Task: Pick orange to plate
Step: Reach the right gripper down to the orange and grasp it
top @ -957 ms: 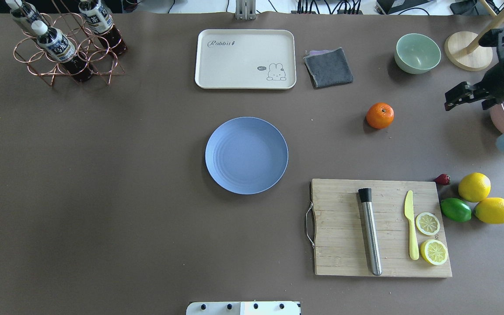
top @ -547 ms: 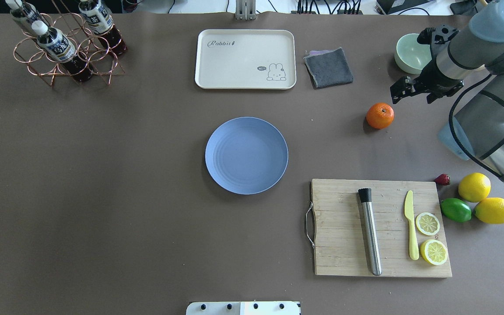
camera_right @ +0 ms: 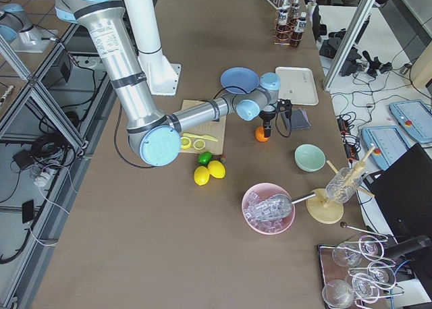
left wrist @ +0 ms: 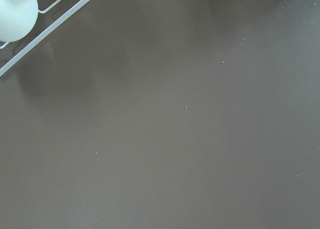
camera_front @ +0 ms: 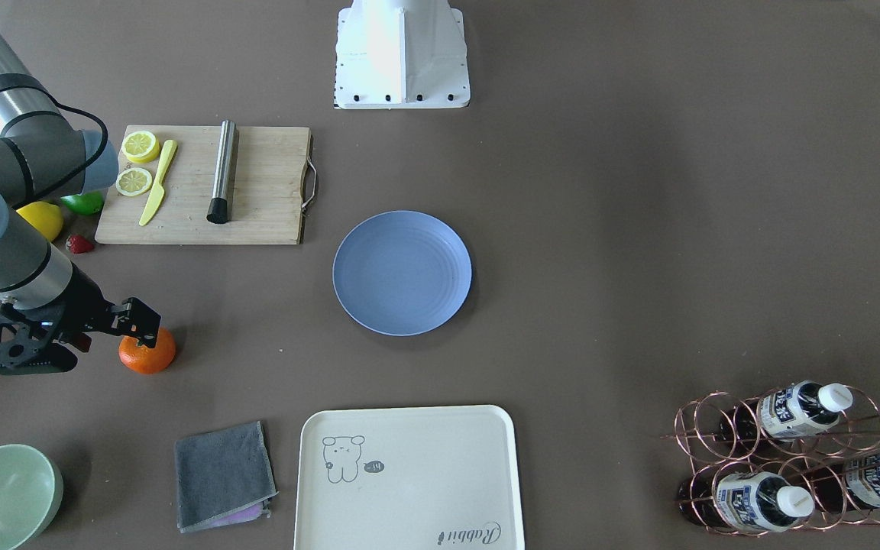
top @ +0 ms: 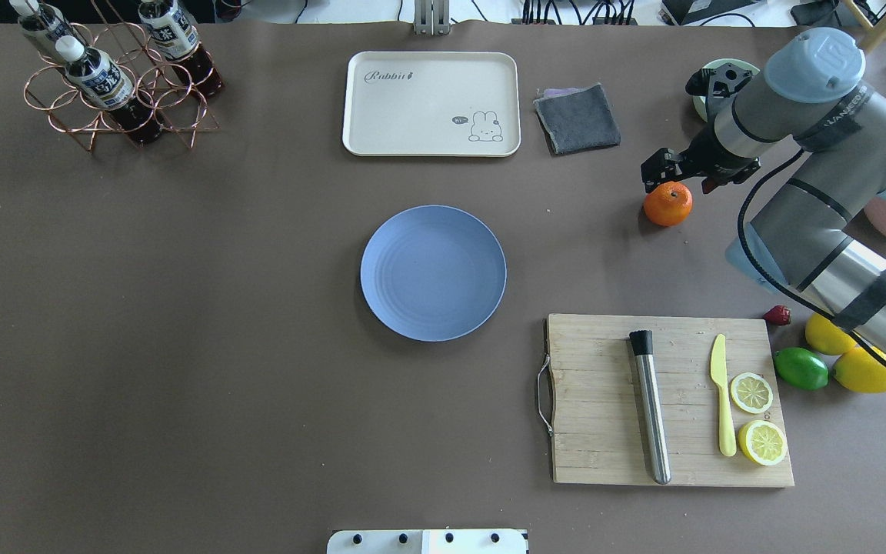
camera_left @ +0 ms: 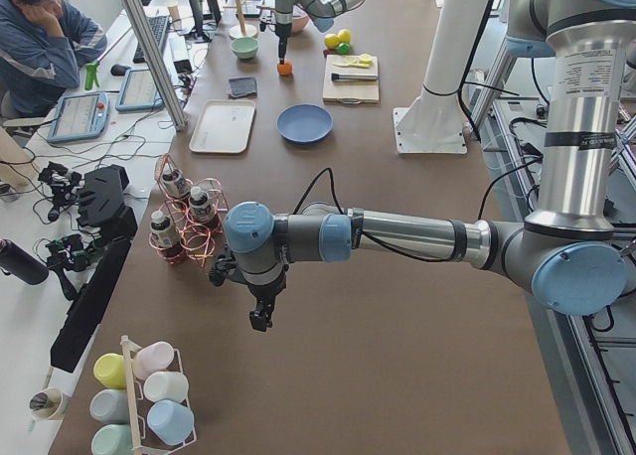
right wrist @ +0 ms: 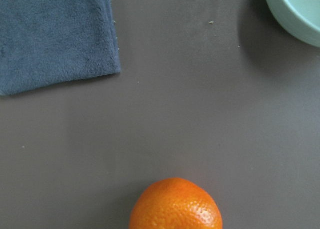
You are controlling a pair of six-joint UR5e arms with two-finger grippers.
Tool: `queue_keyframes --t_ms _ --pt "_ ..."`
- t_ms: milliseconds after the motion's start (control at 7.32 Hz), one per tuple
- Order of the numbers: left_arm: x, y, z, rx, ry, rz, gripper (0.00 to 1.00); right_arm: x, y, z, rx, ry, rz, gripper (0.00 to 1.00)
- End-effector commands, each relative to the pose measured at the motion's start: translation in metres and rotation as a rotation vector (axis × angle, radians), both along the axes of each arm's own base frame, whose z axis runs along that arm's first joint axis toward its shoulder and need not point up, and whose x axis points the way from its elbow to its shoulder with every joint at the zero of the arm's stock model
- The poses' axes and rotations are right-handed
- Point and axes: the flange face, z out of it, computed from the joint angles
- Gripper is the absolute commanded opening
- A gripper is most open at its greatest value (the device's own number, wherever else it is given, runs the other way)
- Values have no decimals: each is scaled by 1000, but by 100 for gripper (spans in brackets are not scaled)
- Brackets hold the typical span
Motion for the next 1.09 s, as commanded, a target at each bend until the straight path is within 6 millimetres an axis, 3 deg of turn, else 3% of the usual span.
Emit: queue_keyframes --t_ms 0,957 --pt "1 0 0 0 0 1 98 -20 2 5 1 26 -2 100" --pt "1 0 2 -3 0 2 98 -34 5 25 -1 74 -11 100"
